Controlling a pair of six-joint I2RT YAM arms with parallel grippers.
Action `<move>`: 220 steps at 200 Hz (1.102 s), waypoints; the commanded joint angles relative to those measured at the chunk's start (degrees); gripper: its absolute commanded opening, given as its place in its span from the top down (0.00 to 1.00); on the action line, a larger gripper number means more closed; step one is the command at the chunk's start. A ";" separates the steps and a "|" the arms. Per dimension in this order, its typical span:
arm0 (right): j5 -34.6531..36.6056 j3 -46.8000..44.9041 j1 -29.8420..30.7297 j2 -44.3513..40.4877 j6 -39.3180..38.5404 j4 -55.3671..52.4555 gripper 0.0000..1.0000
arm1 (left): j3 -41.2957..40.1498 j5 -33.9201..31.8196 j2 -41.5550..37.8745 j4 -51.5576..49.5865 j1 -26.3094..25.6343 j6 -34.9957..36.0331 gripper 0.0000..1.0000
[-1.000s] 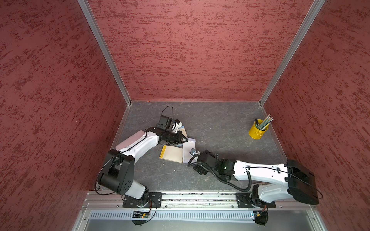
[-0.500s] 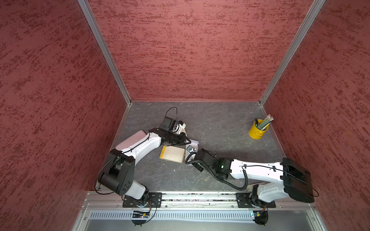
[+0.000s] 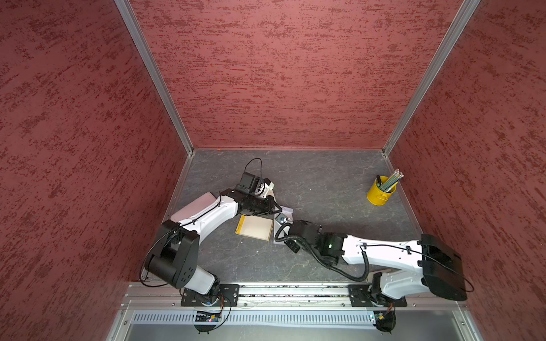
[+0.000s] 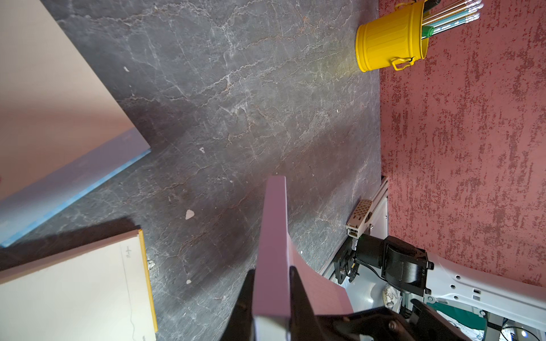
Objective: Tear off pages from different memo pads
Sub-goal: Tear off the paper from the memo pad.
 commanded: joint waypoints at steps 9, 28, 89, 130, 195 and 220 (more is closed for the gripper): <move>-1.93 -2.56 -2.12 -3.38 2.33 1.34 0.88 | 0.68 -0.05 -1.20 0.88 0.09 0.41 1.00; -6.10 -3.47 -3.56 -5.20 3.62 1.99 0.98 | 0.93 0.13 -1.30 1.03 -0.27 0.21 1.00; -13.43 -3.71 -7.49 -6.68 6.24 3.09 0.89 | 0.70 1.09 -2.32 2.36 -2.46 -0.20 1.00; -17.44 -4.87 -9.60 -7.74 7.72 4.57 1.00 | 0.31 0.77 -3.01 2.12 -2.35 0.13 1.00; -13.88 -4.30 -10.15 -7.63 5.95 2.36 0.95 | -0.03 1.13 -3.17 4.18 -3.34 0.24 1.00; -10.30 -3.09 -10.08 -6.88 2.25 -0.11 1.00 | -0.46 0.94 -3.95 4.91 -3.26 0.44 1.00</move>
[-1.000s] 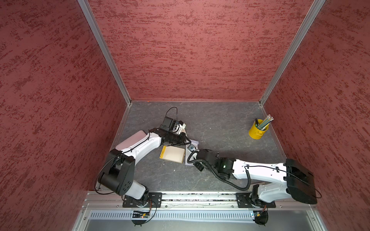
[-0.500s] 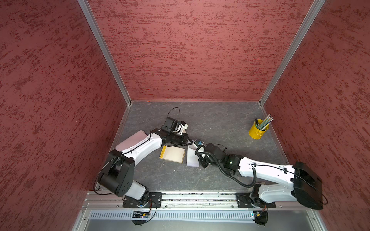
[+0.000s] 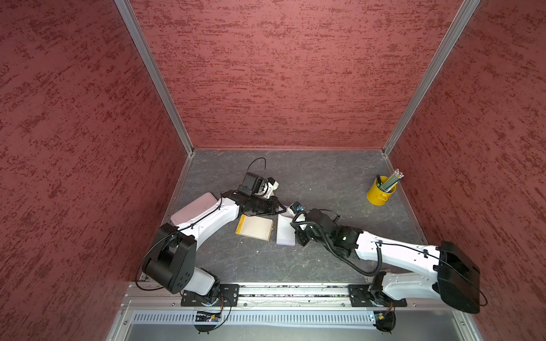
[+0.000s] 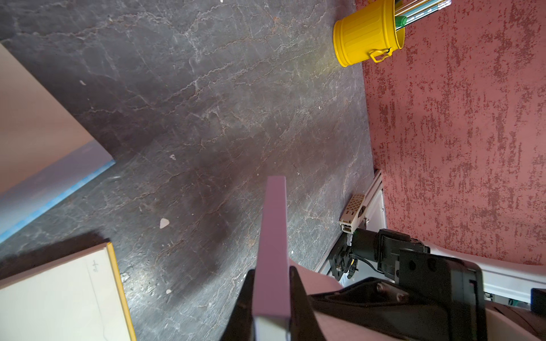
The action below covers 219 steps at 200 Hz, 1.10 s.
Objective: Tear off pages from different memo pads
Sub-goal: Tear off the paper from the memo pad.
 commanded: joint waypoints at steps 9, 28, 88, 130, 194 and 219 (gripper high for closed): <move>5.32 2.16 -0.17 0.63 -4.65 -3.14 1.00 | -0.64 1.18 -2.12 2.49 -0.26 0.64 1.00; 6.71 2.88 -0.17 0.38 -6.50 -4.65 1.00 | -1.03 1.07 -2.50 3.21 -0.29 1.14 1.00; 7.31 3.21 -0.17 0.55 -6.36 -5.08 1.00 | -3.16 0.83 -5.45 7.51 -1.14 3.47 1.00; 9.83 3.86 -0.17 1.11 -5.40 -5.91 1.00 | -3.58 1.66 -5.99 7.80 -2.36 5.20 1.00; 16.06 6.69 0.67 1.23 -12.08 -11.56 1.00 | -5.29 3.72 -5.84 13.41 1.80 0.50 0.62; 16.51 8.52 0.62 1.33 -13.98 -12.92 1.00 | -9.29 4.91 -9.23 21.02 4.07 -1.17 0.28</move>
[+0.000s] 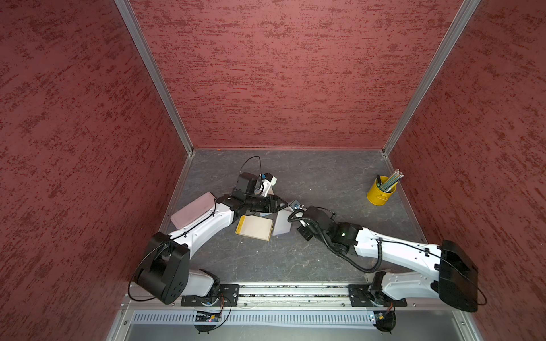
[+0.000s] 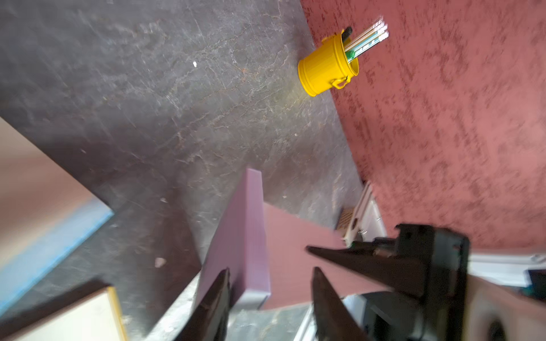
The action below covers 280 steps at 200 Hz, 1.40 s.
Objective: Tear off pages from different memo pads
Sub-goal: Tear off the paper from the memo pad.
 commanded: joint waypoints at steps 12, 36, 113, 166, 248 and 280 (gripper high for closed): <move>3.46 4.06 0.25 0.73 -3.71 -3.74 1.00 | -6.39 2.66 -6.70 12.18 3.91 -3.02 0.21; 3.59 5.68 0.15 1.82 -5.23 -5.78 1.00 | -12.59 -0.52 -13.45 15.84 5.71 -0.88 0.16; 3.48 7.63 0.10 1.67 -8.24 -8.29 1.00 | -20.74 -21.64 -16.47 20.19 -10.14 13.28 0.22; 2.98 5.46 0.08 -0.41 -8.65 -6.29 1.00 | -18.17 -18.96 -11.15 22.47 -10.08 16.96 0.32; 2.41 3.81 0.06 -1.31 -7.94 -4.86 1.00 | -16.68 -15.94 -5.28 26.45 -8.28 17.26 0.63; 2.42 3.56 0.05 -1.39 -7.67 -4.25 1.00 | -16.08 -14.76 -3.78 26.41 -8.29 17.16 0.73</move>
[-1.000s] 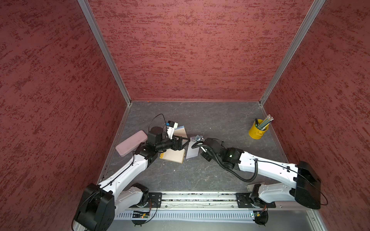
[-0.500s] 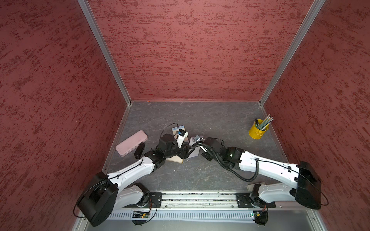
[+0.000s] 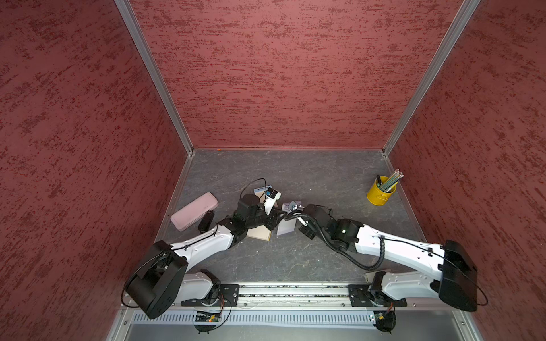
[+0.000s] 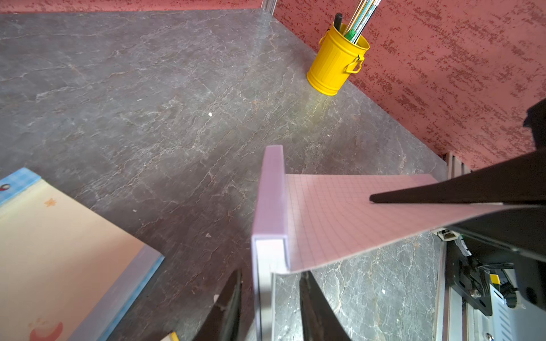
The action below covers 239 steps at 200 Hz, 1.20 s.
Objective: Tear off pages from different memo pads
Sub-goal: Tear off the paper from the memo pad.
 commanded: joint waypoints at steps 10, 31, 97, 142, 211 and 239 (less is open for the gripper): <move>-0.32 -0.48 0.06 -1.74 0.23 3.08 1.00 | 1.71 1.61 1.26 1.55 0.25 0.25 0.77; -0.50 -0.59 -0.12 -2.48 1.09 3.60 1.00 | 2.24 1.69 1.57 0.85 0.25 0.20 0.87; -4.46 -2.03 -5.34 -6.14 6.79 4.64 1.00 | 1.87 3.17 -2.26 -2.14 4.58 -4.35 1.00; -5.63 -2.60 -8.84 -7.02 8.81 5.21 1.00 | 2.31 4.13 -5.25 -6.15 7.86 -7.31 1.00; -9.88 -3.20 -12.20 -7.63 11.19 6.13 1.00 | 1.89 10.40 -8.00 -6.10 11.50 -10.86 1.00; -11.30 -3.36 -13.97 -7.55 11.95 5.78 1.00 | 2.08 10.84 -9.17 -7.21 11.59 -10.04 1.00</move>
